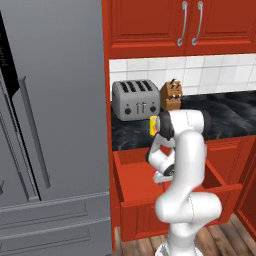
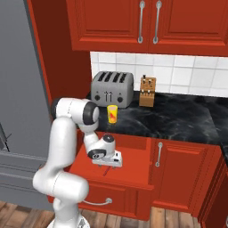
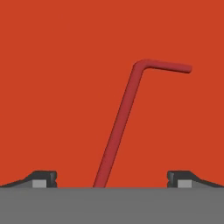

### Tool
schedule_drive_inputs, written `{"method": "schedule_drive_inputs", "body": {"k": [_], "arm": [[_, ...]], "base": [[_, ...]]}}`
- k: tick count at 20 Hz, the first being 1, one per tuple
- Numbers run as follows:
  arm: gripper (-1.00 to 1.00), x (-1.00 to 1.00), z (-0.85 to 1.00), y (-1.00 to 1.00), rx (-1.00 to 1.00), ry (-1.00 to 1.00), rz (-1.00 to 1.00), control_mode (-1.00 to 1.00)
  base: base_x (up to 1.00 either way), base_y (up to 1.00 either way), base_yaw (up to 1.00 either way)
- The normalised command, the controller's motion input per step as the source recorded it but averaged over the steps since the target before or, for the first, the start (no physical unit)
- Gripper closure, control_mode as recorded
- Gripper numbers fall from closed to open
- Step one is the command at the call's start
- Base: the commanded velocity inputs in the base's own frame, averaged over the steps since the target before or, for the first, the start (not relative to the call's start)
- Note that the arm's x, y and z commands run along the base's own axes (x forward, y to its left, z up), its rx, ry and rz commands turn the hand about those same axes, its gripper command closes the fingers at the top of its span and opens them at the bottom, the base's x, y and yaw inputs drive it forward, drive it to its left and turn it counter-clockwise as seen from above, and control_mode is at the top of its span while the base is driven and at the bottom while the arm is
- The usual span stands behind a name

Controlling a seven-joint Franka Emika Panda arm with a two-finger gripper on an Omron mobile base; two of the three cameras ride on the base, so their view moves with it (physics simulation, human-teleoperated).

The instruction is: Pick up the straw from the left drawer and put it inside the smoothie cup.

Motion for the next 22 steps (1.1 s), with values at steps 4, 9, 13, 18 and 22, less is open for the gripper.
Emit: {"method": "schedule_drive_inputs", "body": {"k": [4, 9, 13, 18, 22], "arm": [[-1.00, 0.30, -0.21, 0.05, 0.00, 0.00, -0.01, -1.00], [-1.00, 0.28, -0.30, 0.01, 0.00, 0.00, -0.01, -1.00], [1.00, 0.21, -0.39, 0.00, 0.00, 0.00, -0.01, -1.00], [1.00, 0.05, -0.24, 0.00, 0.00, 0.00, 0.00, -1.00], [1.00, 0.00, -0.09, 0.00, 0.00, 0.01, 0.00, -1.00]], "base": [[0.00, 0.00, 0.00], [0.00, 0.00, 0.00], [0.00, 0.00, 0.00], [0.00, 0.00, 0.00], [0.00, 0.00, 0.00]]}}
